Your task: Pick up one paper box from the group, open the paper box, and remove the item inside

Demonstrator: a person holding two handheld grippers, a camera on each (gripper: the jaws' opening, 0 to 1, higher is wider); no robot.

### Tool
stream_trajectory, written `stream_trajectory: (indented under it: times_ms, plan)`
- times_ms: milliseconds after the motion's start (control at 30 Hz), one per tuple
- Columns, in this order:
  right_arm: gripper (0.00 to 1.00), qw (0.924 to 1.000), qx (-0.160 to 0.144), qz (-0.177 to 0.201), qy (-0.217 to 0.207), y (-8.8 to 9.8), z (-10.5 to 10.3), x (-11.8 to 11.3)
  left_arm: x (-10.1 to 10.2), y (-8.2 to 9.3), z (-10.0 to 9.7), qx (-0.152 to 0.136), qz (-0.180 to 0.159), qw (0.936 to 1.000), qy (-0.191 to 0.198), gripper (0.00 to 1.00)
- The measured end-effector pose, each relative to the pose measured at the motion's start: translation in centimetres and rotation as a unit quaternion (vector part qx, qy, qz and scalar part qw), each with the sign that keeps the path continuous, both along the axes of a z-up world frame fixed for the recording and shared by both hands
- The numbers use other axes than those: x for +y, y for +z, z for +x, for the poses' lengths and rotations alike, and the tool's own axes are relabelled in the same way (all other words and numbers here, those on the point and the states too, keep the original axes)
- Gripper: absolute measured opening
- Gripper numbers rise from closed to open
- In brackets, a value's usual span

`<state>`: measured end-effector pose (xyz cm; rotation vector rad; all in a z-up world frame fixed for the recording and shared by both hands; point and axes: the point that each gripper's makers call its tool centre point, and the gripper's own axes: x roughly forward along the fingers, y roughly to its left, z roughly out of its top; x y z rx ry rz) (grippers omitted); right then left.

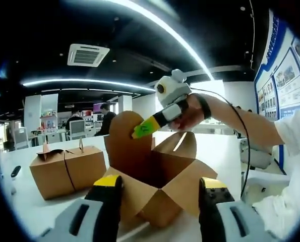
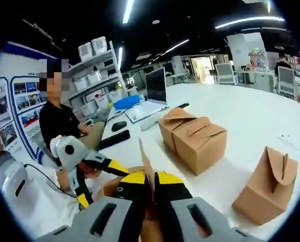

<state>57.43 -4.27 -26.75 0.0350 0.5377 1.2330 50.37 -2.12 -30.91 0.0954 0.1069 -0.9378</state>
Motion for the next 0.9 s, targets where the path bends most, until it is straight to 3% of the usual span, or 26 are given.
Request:
stream_trajectory:
  times_ms: [100,167,300,400,600,733,900]
  plan:
    - [0.05,0.9978,0.059,0.027,0.014,0.0,-0.5,0.2,0.0,0.0,0.0,-0.001,0.0,1.0,-0.001,0.63]
    - [0.05,0.9956,0.082,0.04,0.019,0.0,-0.5,0.3,0.1,-0.1,0.0,-0.002,0.004,1.0,-0.002,0.63]
    - [0.04,0.9934,0.1,0.056,-0.003,-0.2,0.9,-0.4,0.1,0.0,-0.1,-0.002,0.003,1.0,-0.006,0.63]
    - [0.04,0.987,0.144,0.065,-0.029,-0.8,1.7,-0.9,0.1,-0.1,-0.2,-0.003,0.006,1.0,-0.008,0.62]
    - [0.05,0.989,0.131,0.062,-0.028,-0.8,1.6,-0.7,0.1,-0.1,-0.2,-0.002,0.006,0.9999,-0.008,0.62]
    - [0.16,0.9975,0.05,0.019,-0.047,-2.0,3.1,-1.0,0.1,-0.1,-0.2,-0.001,0.006,1.0,-0.008,0.62]
    - [0.19,0.9971,0.053,0.006,-0.054,-2.5,2.2,-0.4,0.1,-0.1,-0.1,0.0,0.005,1.0,-0.007,0.62]
